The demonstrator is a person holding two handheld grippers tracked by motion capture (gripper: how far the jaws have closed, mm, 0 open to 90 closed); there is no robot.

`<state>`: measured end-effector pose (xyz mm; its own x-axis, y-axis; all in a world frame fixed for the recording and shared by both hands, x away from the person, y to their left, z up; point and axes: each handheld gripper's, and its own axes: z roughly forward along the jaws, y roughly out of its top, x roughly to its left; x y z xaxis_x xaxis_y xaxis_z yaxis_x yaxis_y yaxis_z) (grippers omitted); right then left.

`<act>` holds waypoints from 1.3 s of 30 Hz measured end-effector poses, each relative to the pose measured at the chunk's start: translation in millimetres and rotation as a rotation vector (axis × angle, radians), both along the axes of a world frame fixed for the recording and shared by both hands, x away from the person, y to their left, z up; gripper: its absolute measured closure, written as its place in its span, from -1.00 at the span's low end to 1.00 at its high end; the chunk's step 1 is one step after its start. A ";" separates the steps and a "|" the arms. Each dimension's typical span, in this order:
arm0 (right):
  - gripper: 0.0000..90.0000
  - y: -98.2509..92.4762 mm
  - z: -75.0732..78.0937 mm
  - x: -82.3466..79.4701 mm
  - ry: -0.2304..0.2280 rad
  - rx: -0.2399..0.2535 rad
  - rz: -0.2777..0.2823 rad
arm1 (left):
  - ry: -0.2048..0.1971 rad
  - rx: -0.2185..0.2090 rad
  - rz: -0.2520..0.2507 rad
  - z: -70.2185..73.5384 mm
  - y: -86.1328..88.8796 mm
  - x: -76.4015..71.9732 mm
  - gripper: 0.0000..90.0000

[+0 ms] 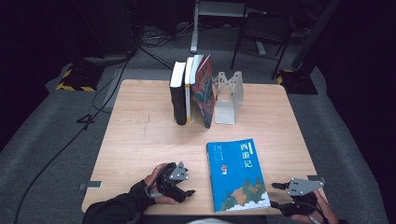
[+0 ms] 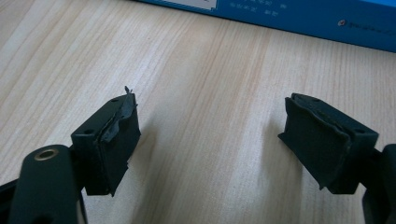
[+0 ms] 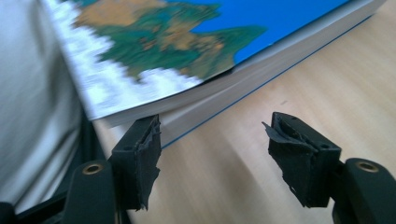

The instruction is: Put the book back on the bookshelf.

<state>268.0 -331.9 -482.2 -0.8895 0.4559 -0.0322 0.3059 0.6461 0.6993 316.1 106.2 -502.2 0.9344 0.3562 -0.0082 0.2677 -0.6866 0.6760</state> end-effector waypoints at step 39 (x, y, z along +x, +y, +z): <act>-0.38 18.3 2.3 -7.7 0.023 0.085 0.029 | -0.003 -0.004 -0.027 -0.9 -10.2 -2.1 -0.63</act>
<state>260.3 -313.6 -479.9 -0.9023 0.4303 0.0257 0.3044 0.5938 0.7448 314.1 96.1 -503.1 0.9437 0.3307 -0.0068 0.2470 -0.6909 0.6795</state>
